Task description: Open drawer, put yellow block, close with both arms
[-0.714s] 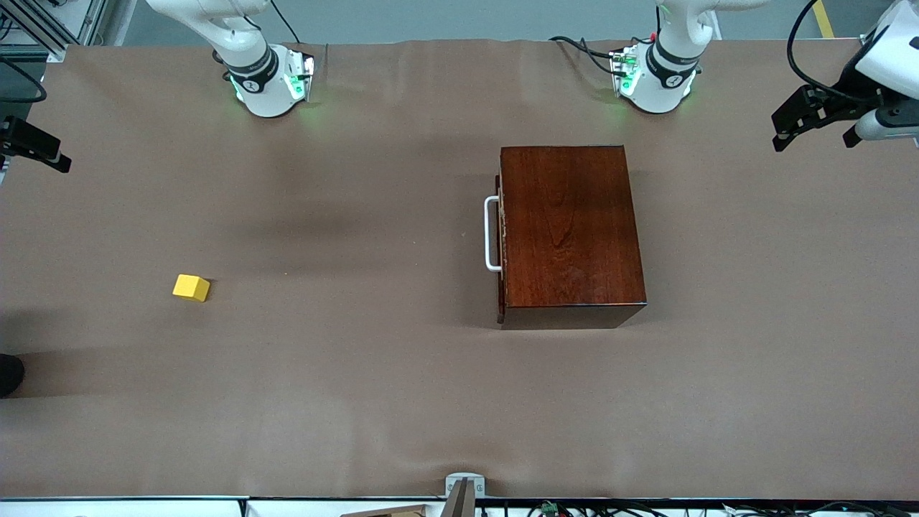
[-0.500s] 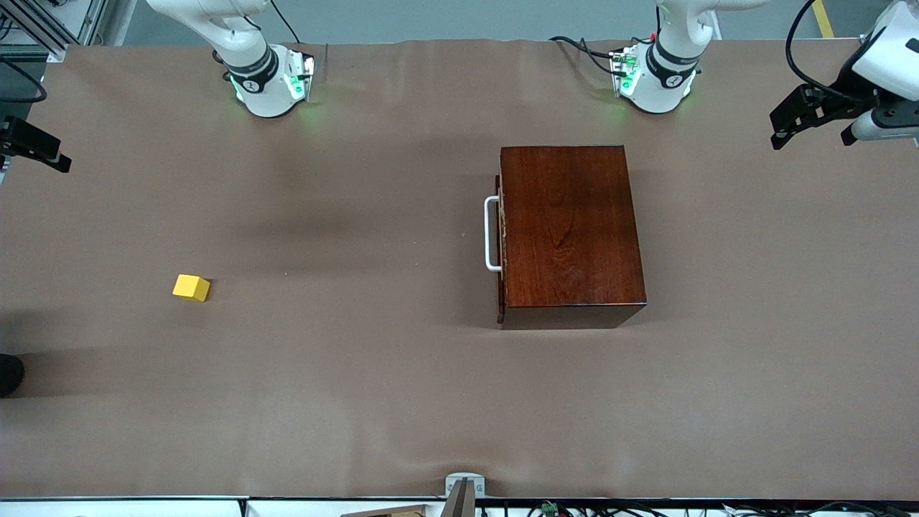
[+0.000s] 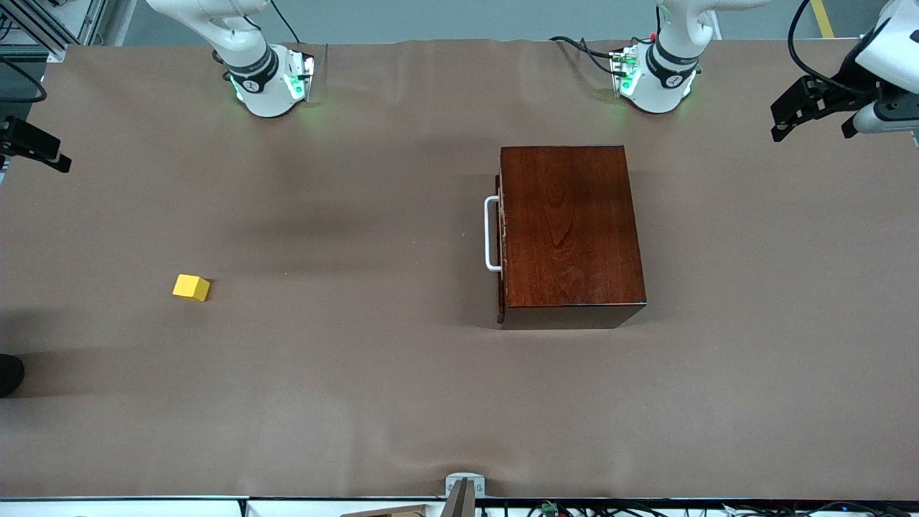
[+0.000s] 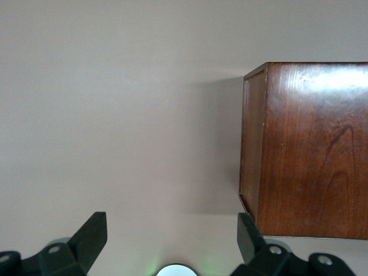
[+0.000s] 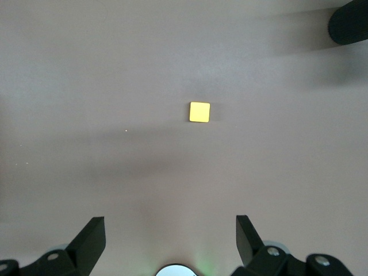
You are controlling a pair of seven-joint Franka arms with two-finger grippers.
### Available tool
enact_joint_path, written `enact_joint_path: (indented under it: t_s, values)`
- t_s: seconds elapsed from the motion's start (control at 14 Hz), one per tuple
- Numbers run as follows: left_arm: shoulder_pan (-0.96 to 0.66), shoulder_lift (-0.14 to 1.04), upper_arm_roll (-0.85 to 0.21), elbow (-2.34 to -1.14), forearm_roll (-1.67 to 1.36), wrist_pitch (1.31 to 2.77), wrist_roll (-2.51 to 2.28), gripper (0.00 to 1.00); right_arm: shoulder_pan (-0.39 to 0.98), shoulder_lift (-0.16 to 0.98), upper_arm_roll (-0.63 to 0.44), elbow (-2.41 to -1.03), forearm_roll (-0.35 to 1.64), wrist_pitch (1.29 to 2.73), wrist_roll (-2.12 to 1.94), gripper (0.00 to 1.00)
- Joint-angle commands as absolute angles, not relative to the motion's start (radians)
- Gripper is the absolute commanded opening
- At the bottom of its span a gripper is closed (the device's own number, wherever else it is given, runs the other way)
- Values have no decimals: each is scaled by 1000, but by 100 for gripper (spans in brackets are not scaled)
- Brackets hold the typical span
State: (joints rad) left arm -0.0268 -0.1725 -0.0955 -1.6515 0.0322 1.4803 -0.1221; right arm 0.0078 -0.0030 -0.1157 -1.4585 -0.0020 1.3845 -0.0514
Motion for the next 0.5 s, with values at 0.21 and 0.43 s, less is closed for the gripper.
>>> enact_joint_path:
  t_s: [0.21,0.43]
  values:
    - [-18,-149,-150,-1620,21,1448,-118,100,-3,-21,-110,-1470,18,1385,-61,100]
    - [-15,-150,-141,-1612,20,1433,-106,100,-3,-21,-110,-1471,18,1384,-61,100]
